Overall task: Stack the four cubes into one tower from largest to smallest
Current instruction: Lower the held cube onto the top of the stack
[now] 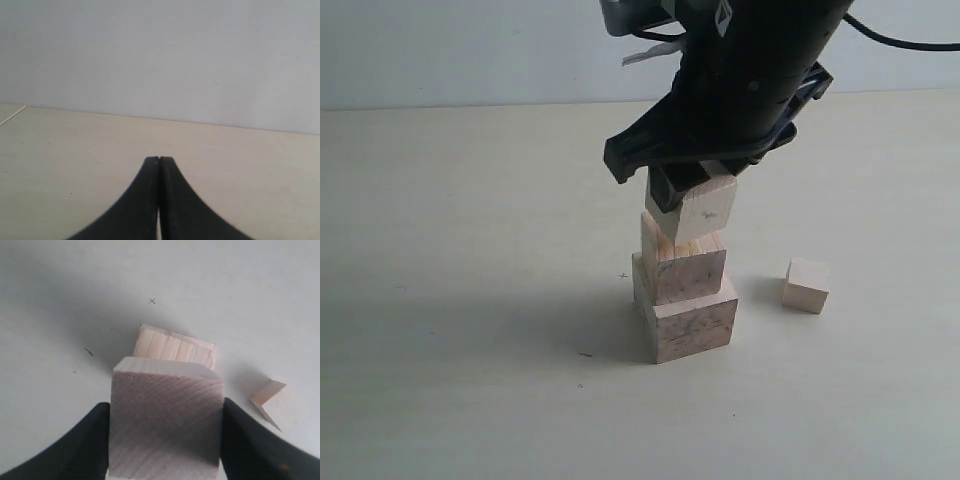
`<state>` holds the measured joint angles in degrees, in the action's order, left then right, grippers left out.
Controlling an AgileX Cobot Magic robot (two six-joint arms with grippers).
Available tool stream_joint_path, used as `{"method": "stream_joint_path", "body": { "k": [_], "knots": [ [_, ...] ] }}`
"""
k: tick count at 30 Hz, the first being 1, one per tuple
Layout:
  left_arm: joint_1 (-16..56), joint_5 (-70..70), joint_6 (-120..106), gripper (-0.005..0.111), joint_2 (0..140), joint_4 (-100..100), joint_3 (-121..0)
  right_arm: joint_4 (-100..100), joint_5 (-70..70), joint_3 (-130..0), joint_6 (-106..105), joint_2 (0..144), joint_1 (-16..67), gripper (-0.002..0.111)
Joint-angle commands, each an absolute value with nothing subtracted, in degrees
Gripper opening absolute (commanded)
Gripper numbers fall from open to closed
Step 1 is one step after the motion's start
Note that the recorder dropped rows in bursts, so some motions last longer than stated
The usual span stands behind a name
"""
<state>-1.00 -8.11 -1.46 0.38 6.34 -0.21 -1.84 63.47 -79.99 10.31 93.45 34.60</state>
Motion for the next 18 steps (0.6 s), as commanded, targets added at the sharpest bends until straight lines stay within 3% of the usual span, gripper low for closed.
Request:
{"method": "stream_joint_path", "body": {
  "k": [1,18],
  "knots": [
    [-0.62,-8.08,-1.48,0.000,0.00,6.66,0.00,-2.46,61.06,-80.42,10.66,94.80,34.70,0.016],
    [-0.62,-8.08,-1.46,0.000,0.00,6.66,0.00,-4.00,61.30,-80.42,14.50,95.93,34.70,0.016]
  ]
}}
